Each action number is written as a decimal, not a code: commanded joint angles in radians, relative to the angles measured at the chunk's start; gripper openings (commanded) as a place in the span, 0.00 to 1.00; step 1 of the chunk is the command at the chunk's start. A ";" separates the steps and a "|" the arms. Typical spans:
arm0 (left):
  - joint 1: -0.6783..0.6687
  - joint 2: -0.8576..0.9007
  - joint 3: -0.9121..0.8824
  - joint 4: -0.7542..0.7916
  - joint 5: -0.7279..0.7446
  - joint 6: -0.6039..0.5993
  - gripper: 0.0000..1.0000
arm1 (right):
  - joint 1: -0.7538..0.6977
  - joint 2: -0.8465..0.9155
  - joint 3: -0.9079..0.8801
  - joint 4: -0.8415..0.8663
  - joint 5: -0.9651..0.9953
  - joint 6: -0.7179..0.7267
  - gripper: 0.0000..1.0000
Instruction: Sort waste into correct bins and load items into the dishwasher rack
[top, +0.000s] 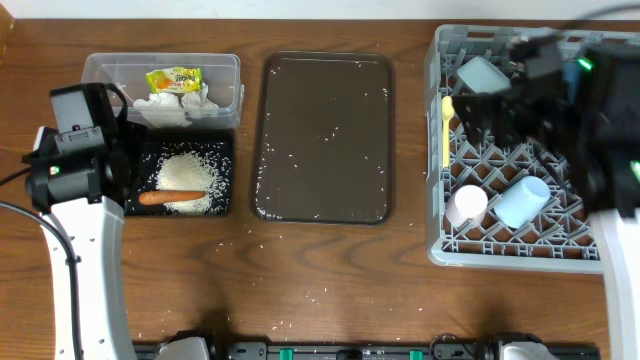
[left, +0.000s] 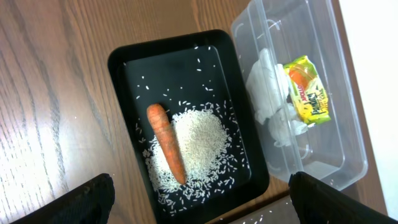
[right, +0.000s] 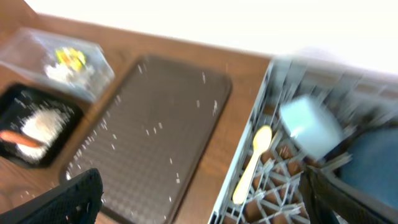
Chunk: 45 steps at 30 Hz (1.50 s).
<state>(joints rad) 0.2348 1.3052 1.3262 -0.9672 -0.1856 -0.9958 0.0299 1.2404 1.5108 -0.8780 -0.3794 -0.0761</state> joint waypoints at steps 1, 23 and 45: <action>0.004 -0.005 0.014 -0.004 0.002 0.016 0.93 | -0.003 -0.090 0.013 -0.005 -0.014 0.012 0.99; 0.004 -0.003 0.014 -0.005 0.002 0.016 0.94 | 0.000 -0.348 -0.135 0.021 0.376 -0.048 0.99; 0.004 -0.003 0.014 -0.005 0.002 0.016 0.95 | 0.035 -1.166 -1.350 0.779 0.255 0.090 0.99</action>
<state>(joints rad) 0.2348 1.3052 1.3266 -0.9684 -0.1825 -0.9928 0.0536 0.1318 0.2153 -0.1116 -0.1047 -0.0059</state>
